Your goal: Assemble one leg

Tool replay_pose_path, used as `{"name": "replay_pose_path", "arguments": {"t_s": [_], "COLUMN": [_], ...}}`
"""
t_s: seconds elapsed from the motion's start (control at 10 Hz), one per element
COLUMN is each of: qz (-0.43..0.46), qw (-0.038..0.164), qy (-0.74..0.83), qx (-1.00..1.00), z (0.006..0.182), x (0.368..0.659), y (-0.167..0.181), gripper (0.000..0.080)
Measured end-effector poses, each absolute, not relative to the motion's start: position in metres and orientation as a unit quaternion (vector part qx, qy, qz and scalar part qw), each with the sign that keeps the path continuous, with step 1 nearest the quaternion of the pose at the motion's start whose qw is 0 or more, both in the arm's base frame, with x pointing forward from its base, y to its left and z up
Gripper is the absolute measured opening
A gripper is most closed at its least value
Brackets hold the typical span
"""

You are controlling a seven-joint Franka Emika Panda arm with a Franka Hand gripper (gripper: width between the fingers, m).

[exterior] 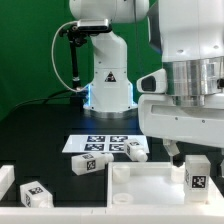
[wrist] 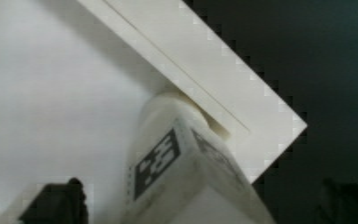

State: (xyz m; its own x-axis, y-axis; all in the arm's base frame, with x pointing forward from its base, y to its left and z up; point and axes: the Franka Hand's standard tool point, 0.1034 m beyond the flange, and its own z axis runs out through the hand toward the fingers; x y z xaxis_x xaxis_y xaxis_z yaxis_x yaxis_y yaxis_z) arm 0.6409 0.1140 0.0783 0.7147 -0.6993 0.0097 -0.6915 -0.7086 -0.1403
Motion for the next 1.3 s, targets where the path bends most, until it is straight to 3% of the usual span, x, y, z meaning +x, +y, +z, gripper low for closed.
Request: {"name": "replay_pose_path", "arguments": {"t_s": [0.2, 0.4, 0.5, 0.6, 0.7, 0.8, 0.9, 1.1, 1.3], "qz": [-0.038, -0.037, -0.037, -0.036, -0.032, -0.018, -0.013, 0.006, 0.022], "qw": [0.055, 0.056, 0.056, 0.057, 0.059, 0.056, 0.056, 0.053, 0.064], "qy": [0.279, 0.286, 0.286, 0.298, 0.345, 0.389, 0.452, 0.568, 0.704], "qx": [-0.958, -0.956, -0.956, -0.952, -0.936, -0.919, -0.89, -0.821, -0.707], "z": [0.075, 0.075, 0.075, 0.075, 0.074, 0.072, 0.072, 0.071, 0.069], "x": [0.64, 0.64, 0.64, 0.64, 0.639, 0.634, 0.634, 0.633, 0.642], "y": [0.114, 0.114, 0.113, 0.114, 0.114, 0.115, 0.117, 0.122, 0.127], "gripper": [0.0649, 0.0649, 0.0521, 0.0521, 0.0346, 0.0346, 0.029, 0.029, 0.029]}}
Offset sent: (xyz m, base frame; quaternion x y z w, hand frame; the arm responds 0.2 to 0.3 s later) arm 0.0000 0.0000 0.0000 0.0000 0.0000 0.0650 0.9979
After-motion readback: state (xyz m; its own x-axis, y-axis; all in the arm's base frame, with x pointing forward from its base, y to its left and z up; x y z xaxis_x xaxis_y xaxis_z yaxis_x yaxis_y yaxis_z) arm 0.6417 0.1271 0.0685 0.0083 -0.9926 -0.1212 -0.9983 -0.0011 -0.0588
